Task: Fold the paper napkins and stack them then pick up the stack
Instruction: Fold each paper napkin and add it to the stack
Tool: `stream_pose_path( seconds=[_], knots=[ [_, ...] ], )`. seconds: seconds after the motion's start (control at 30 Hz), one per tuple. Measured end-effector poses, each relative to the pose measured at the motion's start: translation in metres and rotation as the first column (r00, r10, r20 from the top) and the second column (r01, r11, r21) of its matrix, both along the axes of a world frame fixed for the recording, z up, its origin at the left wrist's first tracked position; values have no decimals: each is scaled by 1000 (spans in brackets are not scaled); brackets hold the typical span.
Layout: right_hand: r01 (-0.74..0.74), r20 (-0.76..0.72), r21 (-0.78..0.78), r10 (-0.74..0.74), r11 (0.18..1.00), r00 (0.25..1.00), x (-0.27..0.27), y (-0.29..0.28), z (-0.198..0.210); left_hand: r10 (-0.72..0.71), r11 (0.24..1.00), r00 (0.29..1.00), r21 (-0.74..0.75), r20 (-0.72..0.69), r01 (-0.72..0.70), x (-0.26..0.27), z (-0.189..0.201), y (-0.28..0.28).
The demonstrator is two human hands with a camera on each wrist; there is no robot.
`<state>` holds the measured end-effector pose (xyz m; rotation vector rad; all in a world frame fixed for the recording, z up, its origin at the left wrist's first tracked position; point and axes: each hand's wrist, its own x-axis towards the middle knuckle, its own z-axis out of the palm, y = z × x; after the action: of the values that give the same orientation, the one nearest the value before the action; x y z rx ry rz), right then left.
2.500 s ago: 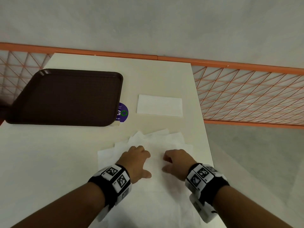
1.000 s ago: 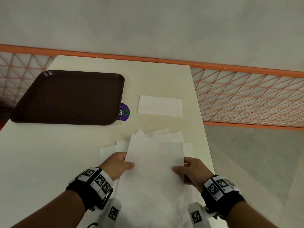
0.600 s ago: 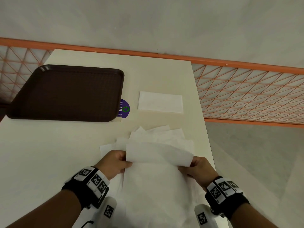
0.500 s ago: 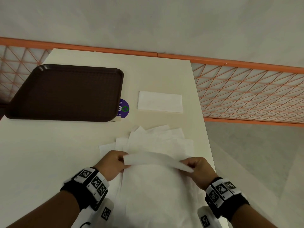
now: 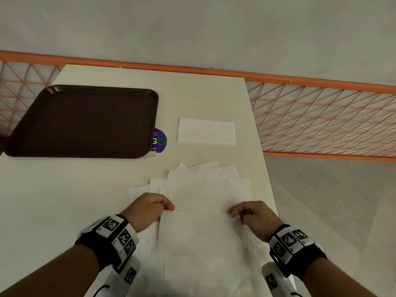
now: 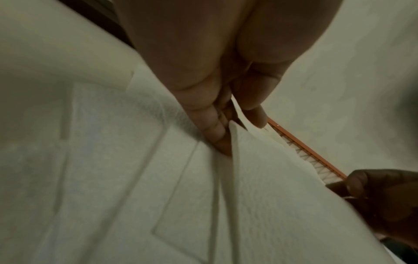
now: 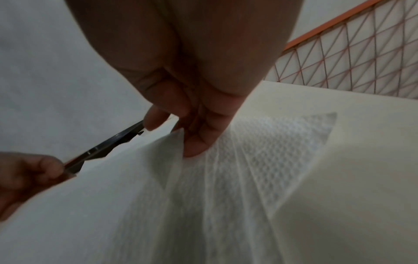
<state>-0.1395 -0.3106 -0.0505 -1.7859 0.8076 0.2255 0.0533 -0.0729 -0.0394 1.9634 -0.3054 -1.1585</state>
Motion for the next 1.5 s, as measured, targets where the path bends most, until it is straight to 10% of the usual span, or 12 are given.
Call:
stream_pose_path(
  seconds=[0.17,0.3,0.43,0.8,1.13,1.5],
  knots=[
    [130,2,168,-132,977,991,7,3,9,158,987,975,-13,-158,-162,-1,10,-6],
    [-197,-118,-226,174,954,978,9,6,9,-177,981,967,112,183,159,-3,2,-5],
    [-337,-181,-279,295,899,938,13,10,14,-346,936,906,161,244,314,-5,5,-11],
    [-278,-177,-343,229,897,957,24,3,19,-374,927,837,189,400,324,2,6,-25],
    [-498,-282,-660,430,562,858,34,42,13,-716,694,374,547,589,467,-46,0,-52],
    [-637,-494,-637,404,434,770,-6,30,-24,-773,634,347,631,531,447,-44,-39,-20]
  ],
)
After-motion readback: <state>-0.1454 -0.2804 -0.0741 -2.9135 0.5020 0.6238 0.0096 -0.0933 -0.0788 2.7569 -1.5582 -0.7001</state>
